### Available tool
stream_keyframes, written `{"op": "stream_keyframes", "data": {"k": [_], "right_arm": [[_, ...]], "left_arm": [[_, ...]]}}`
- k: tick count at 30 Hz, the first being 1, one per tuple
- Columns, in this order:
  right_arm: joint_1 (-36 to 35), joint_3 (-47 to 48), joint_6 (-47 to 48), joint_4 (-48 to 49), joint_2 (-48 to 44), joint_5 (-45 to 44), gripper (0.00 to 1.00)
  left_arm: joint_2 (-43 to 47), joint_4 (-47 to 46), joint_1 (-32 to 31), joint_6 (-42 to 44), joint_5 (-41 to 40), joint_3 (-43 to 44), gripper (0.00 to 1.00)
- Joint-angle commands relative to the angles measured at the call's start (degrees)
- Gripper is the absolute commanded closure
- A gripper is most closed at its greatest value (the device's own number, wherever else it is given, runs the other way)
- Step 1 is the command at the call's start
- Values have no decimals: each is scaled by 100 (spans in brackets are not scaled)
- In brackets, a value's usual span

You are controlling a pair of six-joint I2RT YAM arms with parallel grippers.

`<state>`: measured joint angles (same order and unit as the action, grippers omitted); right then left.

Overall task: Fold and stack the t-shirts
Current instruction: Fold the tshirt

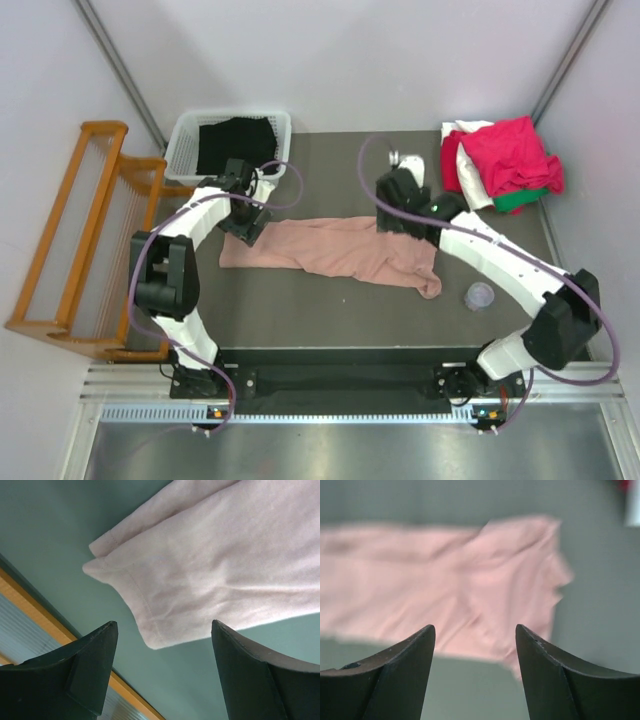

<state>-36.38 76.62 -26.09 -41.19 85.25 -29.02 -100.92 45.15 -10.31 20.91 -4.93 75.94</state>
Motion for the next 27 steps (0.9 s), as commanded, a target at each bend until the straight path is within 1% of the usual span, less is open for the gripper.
{"op": "stream_keyframes", "data": {"k": [1, 4, 7, 15, 20, 24, 27], "right_arm": [[-606, -1189, -642, -57, -237, 923, 34], [-660, -1797, -827, 154, -229, 1090, 35], [-668, -2097, -977, 365, -53, 1336, 36], [-651, -1765, -907, 454, 509, 959, 37], [-642, -1633, -942, 445, 571, 1003, 37], [-590, -1641, -986, 375, 457, 880, 37], [-458, -1703, -995, 331, 387, 713, 37]], "left_arm": [[-295, -304, -15, 27, -69, -44, 20], [-497, -462, -7, 63, -122, -9, 21], [-734, -524, -7, 63, -175, 122, 22], [-1069, -472, 11, 124, -192, 667, 23], [-1202, -147, 29, 133, -70, 1291, 23], [-1193, -129, 29, 116, -35, 1309, 23], [-1175, -225, 29, 124, -43, 1064, 24]]}}
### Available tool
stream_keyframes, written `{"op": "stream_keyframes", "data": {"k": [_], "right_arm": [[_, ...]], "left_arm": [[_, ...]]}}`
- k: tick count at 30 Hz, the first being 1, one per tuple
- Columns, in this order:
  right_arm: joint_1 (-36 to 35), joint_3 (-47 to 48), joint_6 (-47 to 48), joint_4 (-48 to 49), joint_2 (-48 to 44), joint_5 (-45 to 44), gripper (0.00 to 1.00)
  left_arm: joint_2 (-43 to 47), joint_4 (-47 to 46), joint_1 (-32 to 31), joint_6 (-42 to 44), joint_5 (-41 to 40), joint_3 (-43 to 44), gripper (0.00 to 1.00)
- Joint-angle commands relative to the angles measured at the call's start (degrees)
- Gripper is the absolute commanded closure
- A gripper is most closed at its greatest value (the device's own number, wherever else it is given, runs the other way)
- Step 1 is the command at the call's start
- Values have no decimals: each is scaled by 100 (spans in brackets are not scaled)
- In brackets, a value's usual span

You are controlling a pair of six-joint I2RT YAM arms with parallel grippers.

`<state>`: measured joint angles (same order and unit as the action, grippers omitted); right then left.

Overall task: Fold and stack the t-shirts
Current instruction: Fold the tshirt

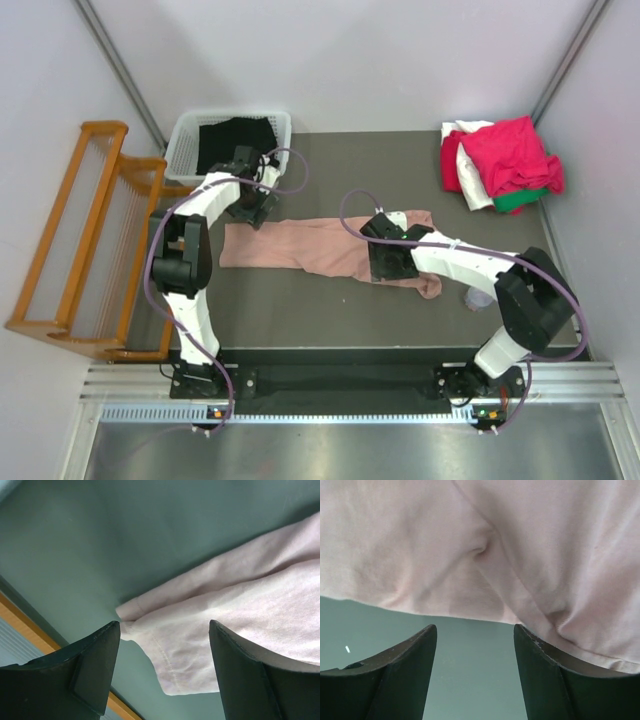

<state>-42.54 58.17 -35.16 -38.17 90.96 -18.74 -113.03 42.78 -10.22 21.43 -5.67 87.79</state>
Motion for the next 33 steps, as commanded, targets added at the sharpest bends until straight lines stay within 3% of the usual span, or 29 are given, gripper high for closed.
{"op": "stream_keyframes", "data": {"k": [1, 5, 16, 22, 33], "right_arm": [[211, 116, -88, 38, -201, -340, 37], [606, 45, -114, 12, -105, -595, 37], [888, 344, -9, 231, 581, -473, 38], [923, 291, -26, 328, 792, -376, 39], [1064, 370, -105, 214, 1003, -402, 39]], "left_arm": [[79, -16, 20, 72, 22, -270, 24], [238, -51, 20, 63, 48, -526, 25], [1046, 213, 11, -25, 401, -1025, 24], [959, -191, 2, 28, 198, -1633, 25], [572, -526, 11, 89, -4, -1756, 25]]}}
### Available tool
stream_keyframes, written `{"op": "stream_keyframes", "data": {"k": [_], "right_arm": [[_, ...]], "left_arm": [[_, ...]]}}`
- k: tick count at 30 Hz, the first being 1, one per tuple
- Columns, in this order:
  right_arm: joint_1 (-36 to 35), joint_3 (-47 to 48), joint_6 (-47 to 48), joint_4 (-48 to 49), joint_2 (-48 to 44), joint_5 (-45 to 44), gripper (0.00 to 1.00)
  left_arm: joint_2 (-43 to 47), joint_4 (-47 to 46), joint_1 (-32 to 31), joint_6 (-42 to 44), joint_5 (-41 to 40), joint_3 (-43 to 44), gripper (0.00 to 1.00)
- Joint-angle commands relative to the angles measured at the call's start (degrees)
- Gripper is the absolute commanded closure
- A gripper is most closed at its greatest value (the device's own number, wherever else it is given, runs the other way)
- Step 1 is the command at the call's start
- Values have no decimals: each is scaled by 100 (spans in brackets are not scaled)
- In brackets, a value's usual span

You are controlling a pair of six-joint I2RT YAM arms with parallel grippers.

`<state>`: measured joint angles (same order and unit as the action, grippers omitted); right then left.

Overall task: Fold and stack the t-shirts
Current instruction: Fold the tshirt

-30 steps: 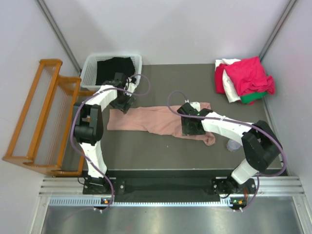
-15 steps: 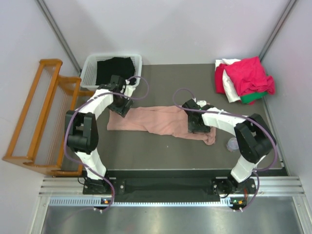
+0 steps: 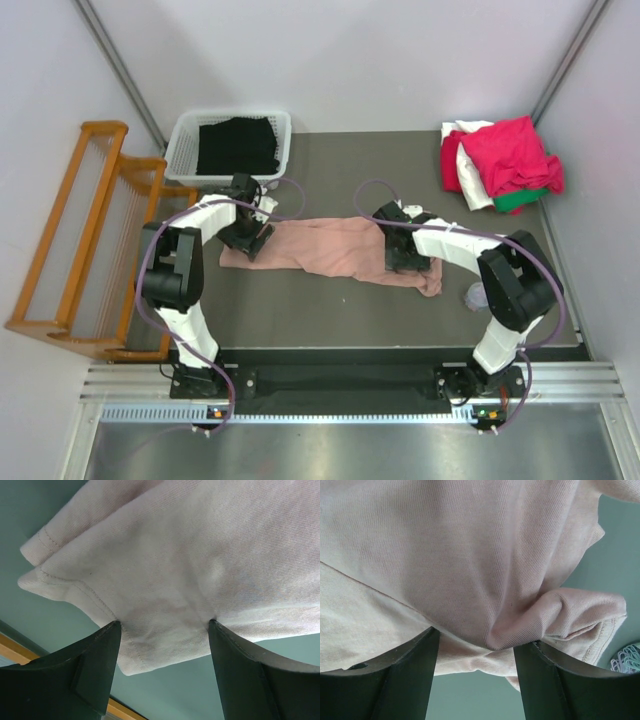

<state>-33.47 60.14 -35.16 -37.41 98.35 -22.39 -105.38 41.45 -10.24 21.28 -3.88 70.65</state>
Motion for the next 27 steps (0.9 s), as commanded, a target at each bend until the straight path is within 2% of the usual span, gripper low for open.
{"op": "stream_keyframes", "data": {"k": [1, 10, 17, 27], "right_arm": [[174, 217, -97, 94, 290, -37, 39], [377, 788, -9, -188, 440, -142, 39], [429, 1166, 88, -214, 826, -169, 38], [640, 1395, 220, -153, 1090, -134, 38]], "left_arm": [[-202, -410, 13, 113, -192, -60, 25], [-27, 46, -74, 254, -175, 28, 27], [606, 363, -864, 509, -657, -543, 27], [862, 1146, -1533, 492, -394, -948, 27]]}}
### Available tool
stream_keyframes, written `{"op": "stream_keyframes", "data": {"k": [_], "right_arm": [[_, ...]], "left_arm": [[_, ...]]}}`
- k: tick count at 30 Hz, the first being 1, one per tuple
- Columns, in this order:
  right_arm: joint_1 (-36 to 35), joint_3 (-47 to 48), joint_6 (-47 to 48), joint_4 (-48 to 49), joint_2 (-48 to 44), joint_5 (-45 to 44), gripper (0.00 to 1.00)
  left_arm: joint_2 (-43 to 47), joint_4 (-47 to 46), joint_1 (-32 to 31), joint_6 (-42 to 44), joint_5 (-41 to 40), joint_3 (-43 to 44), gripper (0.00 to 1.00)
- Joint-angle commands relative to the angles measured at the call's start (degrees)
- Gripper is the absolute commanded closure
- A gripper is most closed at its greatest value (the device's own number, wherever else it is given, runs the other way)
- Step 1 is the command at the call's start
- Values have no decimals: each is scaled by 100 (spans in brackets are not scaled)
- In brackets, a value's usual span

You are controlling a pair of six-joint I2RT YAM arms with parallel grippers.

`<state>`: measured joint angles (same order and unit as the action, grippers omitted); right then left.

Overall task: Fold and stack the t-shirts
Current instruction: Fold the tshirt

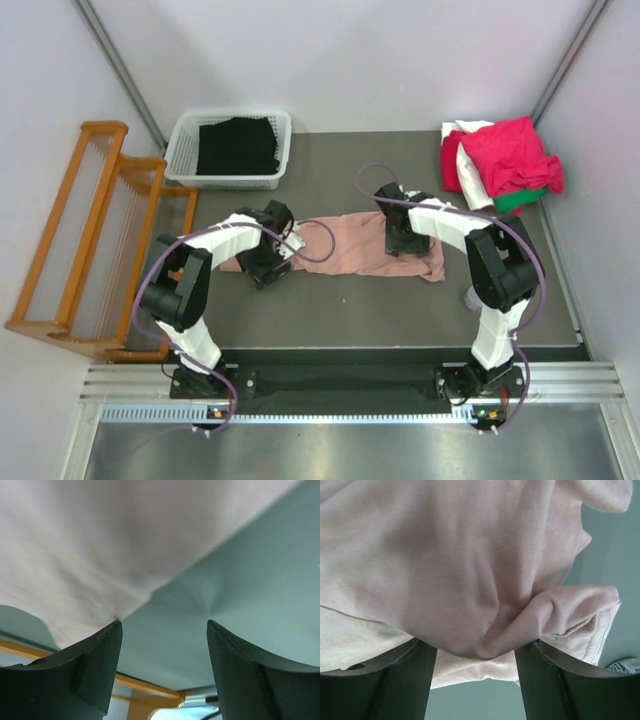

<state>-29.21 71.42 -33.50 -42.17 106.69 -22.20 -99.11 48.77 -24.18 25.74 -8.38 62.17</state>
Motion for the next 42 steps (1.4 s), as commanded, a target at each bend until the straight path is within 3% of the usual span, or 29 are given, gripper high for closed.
{"op": "stream_keyframes", "data": {"k": [1, 4, 7, 8, 10, 16, 25, 32, 42], "right_arm": [[249, 294, 54, 315, 273, -145, 38], [241, 285, 89, 385, 186, -40, 38], [249, 180, 106, 447, 124, 5, 38], [249, 110, 141, 455, 115, 5, 38], [249, 48, 150, 482, 97, 5, 38], [249, -40, 177, 526, 123, 13, 38], [249, 39, 168, 543, 150, 128, 38], [249, 83, 238, 596, 97, 198, 38], [267, 662, 344, 315, 422, 479, 37]], "left_arm": [[234, 335, -157, 28, -22, -135, 27], [418, 45, -113, -51, -269, -83, 28], [621, -193, 606, -252, 439, 566, 25], [447, -27, 1026, -358, 564, 1038, 25], [253, -52, 1275, -481, 540, 1297, 25], [111, -553, 1311, -833, 627, 1271, 24], [-100, -1159, 1223, -869, 496, 525, 27], [76, -2580, 1223, -851, 197, -292, 28], [243, -3821, 1206, -667, -366, -1294, 32]]}}
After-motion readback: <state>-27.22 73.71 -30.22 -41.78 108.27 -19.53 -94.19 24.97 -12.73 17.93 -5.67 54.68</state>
